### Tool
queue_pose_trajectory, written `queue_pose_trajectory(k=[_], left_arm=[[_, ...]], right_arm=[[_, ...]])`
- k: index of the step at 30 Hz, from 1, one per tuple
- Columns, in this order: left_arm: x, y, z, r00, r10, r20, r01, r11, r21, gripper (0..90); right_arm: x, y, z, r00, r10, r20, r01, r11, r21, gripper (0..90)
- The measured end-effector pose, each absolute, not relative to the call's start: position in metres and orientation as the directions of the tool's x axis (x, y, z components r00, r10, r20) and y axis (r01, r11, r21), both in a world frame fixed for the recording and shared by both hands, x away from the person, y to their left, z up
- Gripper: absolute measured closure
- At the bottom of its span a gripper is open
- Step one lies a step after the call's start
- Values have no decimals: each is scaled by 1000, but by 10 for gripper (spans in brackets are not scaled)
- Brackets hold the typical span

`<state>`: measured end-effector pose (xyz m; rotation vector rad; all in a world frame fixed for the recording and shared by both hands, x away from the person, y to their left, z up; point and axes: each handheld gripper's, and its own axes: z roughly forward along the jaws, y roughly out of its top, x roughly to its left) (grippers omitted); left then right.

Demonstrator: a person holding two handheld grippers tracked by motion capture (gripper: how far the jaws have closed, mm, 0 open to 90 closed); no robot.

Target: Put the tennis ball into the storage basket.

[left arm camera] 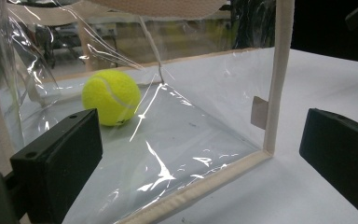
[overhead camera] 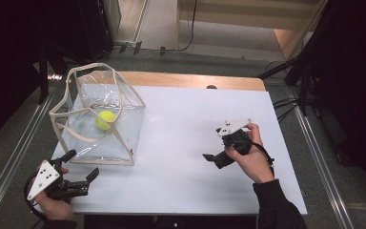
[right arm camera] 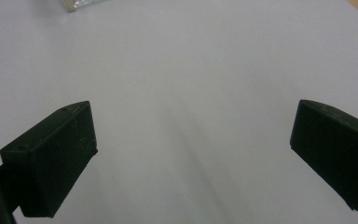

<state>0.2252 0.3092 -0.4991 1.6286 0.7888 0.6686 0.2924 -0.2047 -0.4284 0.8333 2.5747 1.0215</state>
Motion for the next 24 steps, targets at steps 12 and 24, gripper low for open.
queue_pose_trajectory(k=[12, 24], left_arm=[[225, 309, -499, 612, 791, 14, 142, -127, 982, 0], [224, 309, -499, 612, 791, 20, 141, -133, 981, 0]], right_arm=[[280, -245, -446, -752, 659, 12, 469, 522, 713, 0], [263, -282, -464, -701, 713, 19, 456, 427, 781, 0]])
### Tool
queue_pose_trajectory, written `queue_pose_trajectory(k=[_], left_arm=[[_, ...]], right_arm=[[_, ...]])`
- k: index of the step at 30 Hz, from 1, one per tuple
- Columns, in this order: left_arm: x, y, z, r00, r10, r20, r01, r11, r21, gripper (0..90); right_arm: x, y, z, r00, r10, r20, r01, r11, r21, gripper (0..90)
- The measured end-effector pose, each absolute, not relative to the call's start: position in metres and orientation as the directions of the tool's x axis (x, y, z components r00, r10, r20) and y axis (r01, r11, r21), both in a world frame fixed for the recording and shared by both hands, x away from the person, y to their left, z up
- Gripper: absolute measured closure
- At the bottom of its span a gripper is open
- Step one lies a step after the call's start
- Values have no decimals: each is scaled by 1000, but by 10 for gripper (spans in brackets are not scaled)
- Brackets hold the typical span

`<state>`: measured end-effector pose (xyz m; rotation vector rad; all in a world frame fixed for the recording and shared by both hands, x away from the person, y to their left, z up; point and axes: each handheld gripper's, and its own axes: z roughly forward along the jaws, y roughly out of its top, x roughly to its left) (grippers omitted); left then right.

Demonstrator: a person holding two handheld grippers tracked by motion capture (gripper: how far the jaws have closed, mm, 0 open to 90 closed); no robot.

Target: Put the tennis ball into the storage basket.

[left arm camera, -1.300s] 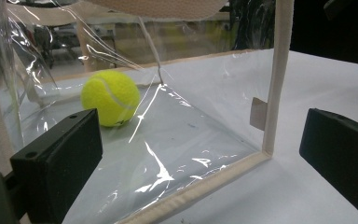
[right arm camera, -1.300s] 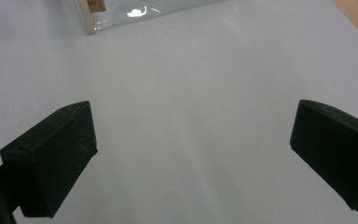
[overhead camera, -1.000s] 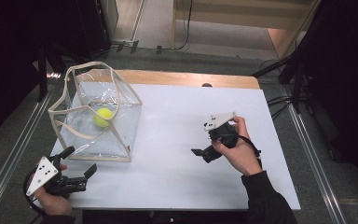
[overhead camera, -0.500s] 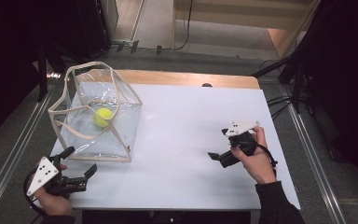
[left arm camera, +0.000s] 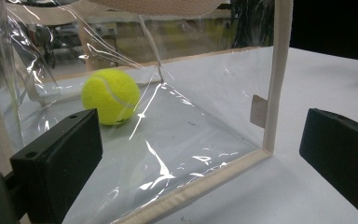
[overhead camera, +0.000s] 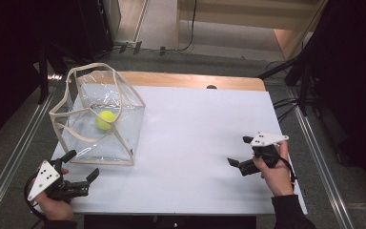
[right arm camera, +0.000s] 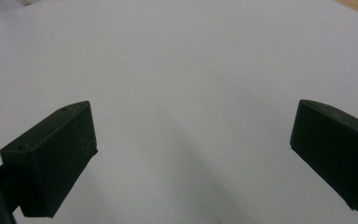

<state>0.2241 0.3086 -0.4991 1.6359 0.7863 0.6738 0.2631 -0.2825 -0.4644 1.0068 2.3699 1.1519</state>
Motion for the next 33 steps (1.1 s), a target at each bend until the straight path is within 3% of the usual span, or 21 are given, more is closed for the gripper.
queue_pose_trajectory(k=[33], left_arm=[[224, 310, -499, 611, 792, 10, 143, -123, 982, 0]], right_arm=[[208, -337, -513, -566, 820, 83, 407, 190, 894, 0]])
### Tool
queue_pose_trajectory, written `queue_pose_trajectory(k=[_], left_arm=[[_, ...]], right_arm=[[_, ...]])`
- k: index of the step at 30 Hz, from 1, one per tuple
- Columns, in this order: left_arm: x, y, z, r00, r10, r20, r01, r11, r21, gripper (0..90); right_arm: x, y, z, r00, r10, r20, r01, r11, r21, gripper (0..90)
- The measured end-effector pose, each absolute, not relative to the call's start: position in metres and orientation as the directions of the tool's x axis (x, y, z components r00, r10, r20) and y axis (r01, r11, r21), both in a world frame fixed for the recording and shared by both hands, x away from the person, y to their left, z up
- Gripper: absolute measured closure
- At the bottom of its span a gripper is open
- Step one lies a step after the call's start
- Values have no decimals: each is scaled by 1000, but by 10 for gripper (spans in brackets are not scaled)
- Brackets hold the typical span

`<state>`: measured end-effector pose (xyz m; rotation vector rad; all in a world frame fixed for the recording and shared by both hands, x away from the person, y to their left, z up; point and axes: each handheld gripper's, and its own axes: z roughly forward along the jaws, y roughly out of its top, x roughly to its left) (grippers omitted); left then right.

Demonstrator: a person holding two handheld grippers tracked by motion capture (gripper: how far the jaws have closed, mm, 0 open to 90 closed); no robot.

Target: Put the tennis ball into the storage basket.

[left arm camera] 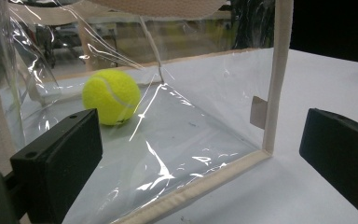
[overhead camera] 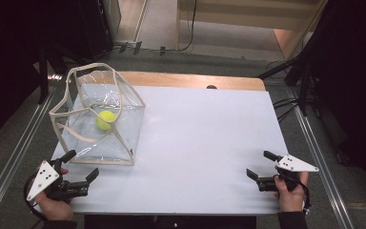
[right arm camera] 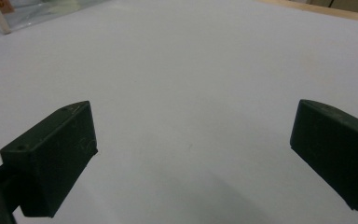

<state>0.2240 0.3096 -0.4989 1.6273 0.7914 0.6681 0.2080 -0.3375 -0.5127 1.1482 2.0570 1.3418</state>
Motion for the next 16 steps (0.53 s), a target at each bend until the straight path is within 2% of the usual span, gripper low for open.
queue_pose_trajectory(k=[5, 16], left_arm=[[224, 310, -499, 612, 791, 6, 146, -120, 982, 0], [225, 310, -499, 613, 790, 9, 146, -124, 981, 0]], right_arm=[[198, -345, -510, -499, 864, 62, 358, 141, 923, 0], [195, -352, -510, -452, 890, 65, 328, 98, 940, 0]])
